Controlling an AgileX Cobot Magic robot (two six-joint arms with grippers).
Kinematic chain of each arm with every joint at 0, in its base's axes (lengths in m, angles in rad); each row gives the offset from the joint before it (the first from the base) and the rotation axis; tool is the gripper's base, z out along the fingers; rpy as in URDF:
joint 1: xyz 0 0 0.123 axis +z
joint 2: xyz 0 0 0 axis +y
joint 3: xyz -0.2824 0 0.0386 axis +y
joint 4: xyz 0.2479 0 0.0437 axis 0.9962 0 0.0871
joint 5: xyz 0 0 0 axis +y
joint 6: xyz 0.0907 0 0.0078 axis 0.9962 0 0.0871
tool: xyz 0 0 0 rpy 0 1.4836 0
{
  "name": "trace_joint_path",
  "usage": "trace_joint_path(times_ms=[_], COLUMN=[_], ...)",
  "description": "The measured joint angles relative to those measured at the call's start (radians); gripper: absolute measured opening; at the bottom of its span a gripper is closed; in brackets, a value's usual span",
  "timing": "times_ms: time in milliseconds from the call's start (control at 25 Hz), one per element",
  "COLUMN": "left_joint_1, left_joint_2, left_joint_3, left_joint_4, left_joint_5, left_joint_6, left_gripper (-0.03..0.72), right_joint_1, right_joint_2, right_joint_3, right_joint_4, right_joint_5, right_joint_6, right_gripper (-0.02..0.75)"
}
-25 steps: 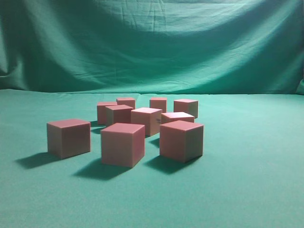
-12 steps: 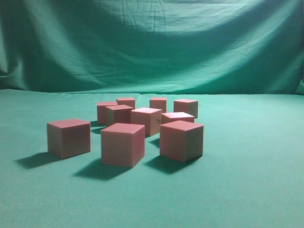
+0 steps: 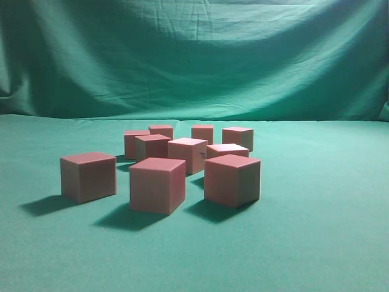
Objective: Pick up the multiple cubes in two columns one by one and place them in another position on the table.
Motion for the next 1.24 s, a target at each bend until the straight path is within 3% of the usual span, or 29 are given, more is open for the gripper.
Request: trace_joint_path(times_ms=[240, 1240], left_joint_1=[0.0, 0.0], left_joint_2=[0.0, 0.0], left_joint_3=[0.0, 0.0], left_joint_4=[0.0, 0.0], left_joint_5=[0.0, 0.0], left_joint_6=[0.0, 0.0], left_gripper=[0.0, 0.0], right_joint_1=[-0.083, -0.089], right_joint_2=[-0.049, -0.051], right_joint_3=[0.097, 0.107], right_joint_4=[0.01, 0.017], right_joint_5=[-0.004, 0.012], right_joint_6=[0.0, 0.002], right_gripper=[0.0, 0.0])
